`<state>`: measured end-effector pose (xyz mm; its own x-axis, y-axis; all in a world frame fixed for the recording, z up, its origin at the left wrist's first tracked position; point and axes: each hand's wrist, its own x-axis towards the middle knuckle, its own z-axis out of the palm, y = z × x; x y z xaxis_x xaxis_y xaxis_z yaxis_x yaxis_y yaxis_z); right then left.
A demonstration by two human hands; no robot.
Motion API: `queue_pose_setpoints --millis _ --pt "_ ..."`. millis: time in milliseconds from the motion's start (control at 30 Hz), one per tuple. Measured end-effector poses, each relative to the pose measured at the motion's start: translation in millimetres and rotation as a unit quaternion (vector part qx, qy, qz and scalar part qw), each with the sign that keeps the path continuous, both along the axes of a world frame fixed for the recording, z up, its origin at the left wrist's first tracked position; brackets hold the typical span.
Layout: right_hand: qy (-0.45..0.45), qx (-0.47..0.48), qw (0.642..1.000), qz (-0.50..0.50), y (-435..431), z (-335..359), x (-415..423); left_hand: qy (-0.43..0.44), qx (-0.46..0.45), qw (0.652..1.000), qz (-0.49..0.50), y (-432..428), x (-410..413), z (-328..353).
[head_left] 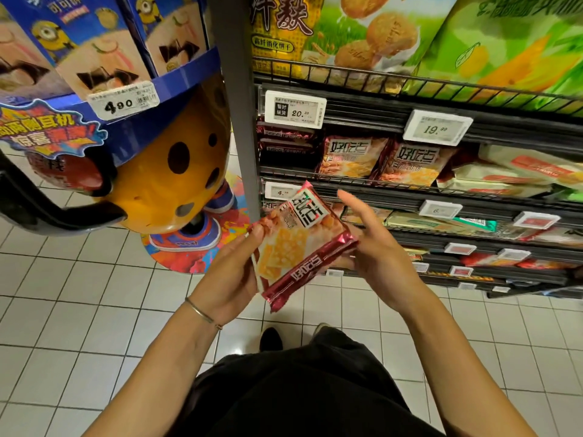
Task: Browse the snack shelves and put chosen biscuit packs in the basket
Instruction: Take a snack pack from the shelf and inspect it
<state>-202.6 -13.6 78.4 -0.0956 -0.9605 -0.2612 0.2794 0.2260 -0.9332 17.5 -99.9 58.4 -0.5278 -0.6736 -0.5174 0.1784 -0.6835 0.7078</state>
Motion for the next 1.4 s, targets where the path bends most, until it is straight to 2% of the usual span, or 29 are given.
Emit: queue_pose_setpoints --millis 67,133,200,267,333,467,633,733,1000,1133,1400 --pt "0.119 -0.043 0.992 0.018 0 4 2 -0.011 0.037 0.999 -0.024 3 -2 3" --pt "0.218 -0.095 0.968 0.074 2 9 2 -0.016 0.072 0.996 -0.049 6 -2 4" --pt "0.288 -0.113 0.944 0.115 2 11 2 -0.008 0.104 0.993 -0.063 8 0 2" --pt "0.321 -0.109 0.934 0.112 0 10 2 -0.008 0.130 0.989 -0.066 8 4 -3" --pt "0.317 -0.082 0.942 0.077 -1 7 3 -0.040 0.116 0.987 -0.103 6 6 -7" --pt "0.238 -0.036 0.970 -0.012 0 -1 3 -0.115 0.004 0.986 -0.122 6 3 -11" --pt "0.144 -0.013 0.987 -0.066 3 -3 8 -0.087 -0.117 0.985 -0.091 9 -4 -8" --pt "0.139 0.010 0.988 -0.069 4 -5 8 -0.100 -0.184 0.975 -0.078 11 -8 -6" --pt "0.167 0.099 0.979 -0.065 1 -7 8 -0.087 -0.146 0.983 -0.073 10 -1 -9" --pt "0.184 0.090 0.978 -0.045 0 -7 11 -0.071 -0.117 0.987 -0.083 10 1 -12" --pt "0.160 0.113 0.980 -0.025 -3 -6 12 -0.077 -0.149 0.982 -0.087 12 2 -15"
